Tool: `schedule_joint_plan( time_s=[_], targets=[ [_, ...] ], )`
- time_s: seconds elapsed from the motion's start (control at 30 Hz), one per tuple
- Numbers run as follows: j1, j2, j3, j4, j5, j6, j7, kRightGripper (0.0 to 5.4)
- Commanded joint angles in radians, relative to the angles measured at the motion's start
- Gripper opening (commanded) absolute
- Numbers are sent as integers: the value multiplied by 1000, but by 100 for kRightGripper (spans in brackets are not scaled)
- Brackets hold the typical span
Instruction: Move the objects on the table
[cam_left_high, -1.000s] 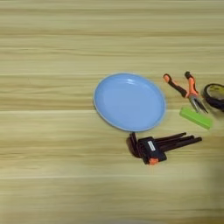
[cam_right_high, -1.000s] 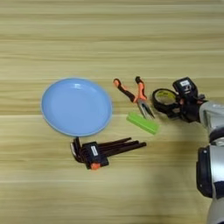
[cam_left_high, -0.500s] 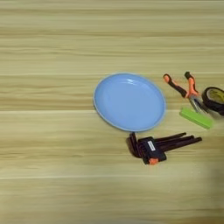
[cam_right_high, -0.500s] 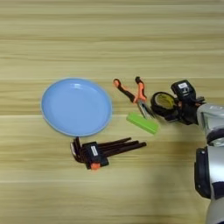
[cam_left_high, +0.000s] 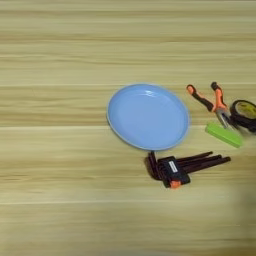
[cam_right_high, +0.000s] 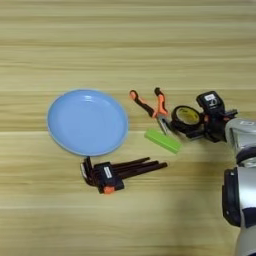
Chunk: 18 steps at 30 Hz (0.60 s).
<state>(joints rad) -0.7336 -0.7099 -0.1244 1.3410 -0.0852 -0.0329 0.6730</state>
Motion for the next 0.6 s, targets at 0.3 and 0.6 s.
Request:
schedule_joint_plan(
  time_s=[0.3,0.6],
  targets=[
    [-135,-50,-46,-64,36,-36,-29,538],
    [-163,-44,-46,-112,50,-62,26,538]
  ],
)
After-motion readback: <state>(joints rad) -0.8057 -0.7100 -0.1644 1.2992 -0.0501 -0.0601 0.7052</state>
